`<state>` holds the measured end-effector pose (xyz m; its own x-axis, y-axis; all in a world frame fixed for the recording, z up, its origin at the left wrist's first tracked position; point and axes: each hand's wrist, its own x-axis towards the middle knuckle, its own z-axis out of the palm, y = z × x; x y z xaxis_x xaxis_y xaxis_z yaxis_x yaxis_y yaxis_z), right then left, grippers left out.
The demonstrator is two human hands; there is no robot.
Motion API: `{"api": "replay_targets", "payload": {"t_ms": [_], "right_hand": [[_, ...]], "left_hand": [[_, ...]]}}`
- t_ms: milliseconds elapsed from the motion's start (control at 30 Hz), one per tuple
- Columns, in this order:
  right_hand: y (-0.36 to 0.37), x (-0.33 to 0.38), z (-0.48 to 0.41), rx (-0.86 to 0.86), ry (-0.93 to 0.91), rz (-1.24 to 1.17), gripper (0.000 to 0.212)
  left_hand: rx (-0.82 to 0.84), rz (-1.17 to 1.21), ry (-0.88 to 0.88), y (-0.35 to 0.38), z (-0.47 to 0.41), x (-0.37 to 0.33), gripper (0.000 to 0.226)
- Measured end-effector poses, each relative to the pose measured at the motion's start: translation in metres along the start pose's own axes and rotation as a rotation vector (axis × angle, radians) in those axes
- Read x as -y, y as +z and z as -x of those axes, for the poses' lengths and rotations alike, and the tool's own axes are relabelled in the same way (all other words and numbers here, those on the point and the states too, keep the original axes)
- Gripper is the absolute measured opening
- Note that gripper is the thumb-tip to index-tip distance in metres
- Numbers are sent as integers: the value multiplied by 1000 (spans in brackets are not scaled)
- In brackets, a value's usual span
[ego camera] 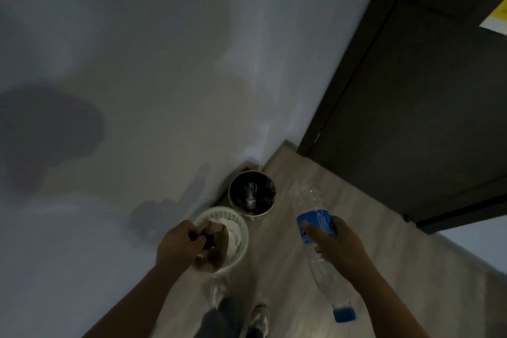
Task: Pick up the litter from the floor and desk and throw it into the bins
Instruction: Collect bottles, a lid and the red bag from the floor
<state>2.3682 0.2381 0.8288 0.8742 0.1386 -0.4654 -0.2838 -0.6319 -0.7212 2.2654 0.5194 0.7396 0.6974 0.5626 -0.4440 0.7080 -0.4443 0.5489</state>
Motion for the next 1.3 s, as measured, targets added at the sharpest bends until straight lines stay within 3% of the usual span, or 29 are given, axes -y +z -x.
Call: {"api": "replay_targets", "payload": {"t_ms": [267, 467, 833, 1067, 1300], "right_hand": [[25, 12, -73, 26, 103, 48, 39], [37, 18, -111, 24, 142, 49, 41], [50, 17, -140, 79, 157, 113, 35], [61, 14, -147, 108, 153, 121, 37], [62, 16, -157, 136, 147, 157, 45]], "left_hand": [[139, -175, -18, 30, -89, -6, 13], [291, -122, -30, 49, -143, 7, 47], [401, -181, -23, 74, -179, 13, 47], [410, -108, -21, 81, -181, 11, 74], [445, -179, -81, 72, -176, 23, 40]]}}
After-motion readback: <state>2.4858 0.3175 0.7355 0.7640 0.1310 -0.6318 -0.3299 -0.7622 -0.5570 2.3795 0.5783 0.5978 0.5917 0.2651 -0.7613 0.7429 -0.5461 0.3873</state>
